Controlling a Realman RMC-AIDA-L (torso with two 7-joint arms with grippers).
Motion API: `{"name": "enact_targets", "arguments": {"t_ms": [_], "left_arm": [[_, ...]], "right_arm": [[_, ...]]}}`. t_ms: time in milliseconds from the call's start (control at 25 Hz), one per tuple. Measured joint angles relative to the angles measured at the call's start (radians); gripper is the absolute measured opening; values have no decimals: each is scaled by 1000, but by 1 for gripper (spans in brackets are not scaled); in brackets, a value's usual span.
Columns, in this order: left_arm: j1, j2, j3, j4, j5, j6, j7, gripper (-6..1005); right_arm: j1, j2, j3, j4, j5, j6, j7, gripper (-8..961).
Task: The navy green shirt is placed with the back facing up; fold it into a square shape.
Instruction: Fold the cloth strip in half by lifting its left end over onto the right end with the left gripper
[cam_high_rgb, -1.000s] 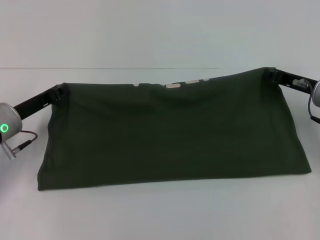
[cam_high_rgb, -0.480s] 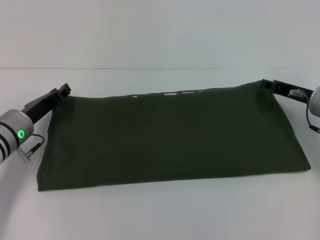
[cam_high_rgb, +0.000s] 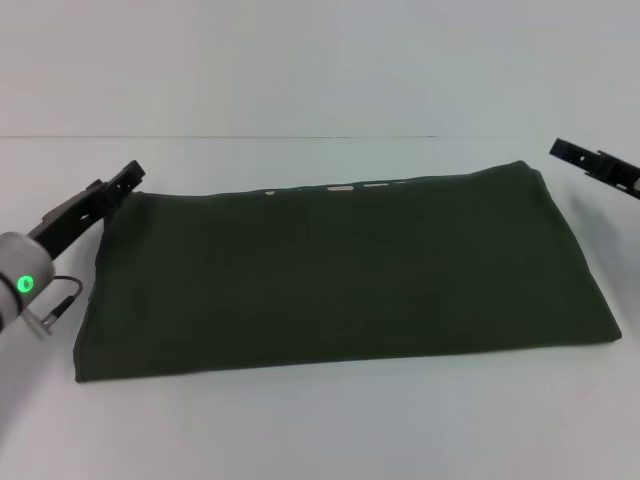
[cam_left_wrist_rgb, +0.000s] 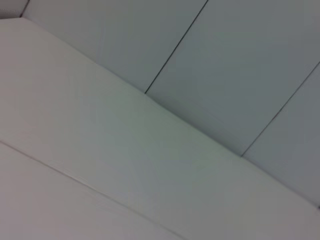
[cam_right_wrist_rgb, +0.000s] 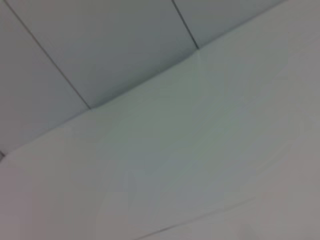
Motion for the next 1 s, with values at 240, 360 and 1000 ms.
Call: {"name": "enact_targets", "arguments": {"t_ms": [240, 360, 1000], "left_arm": [[90, 88, 109, 2, 11, 249, -257, 701], [120, 146, 238, 1, 11, 308, -426, 781], [120, 257, 377, 222, 389, 418, -944, 862]], "right_arm": [[-75, -42, -7, -48, 45, -333, -102, 862], [-90, -63, -18, -53, 11, -464, -165, 918], [-51, 17, -177, -103, -135, -602, -663, 929]]}}
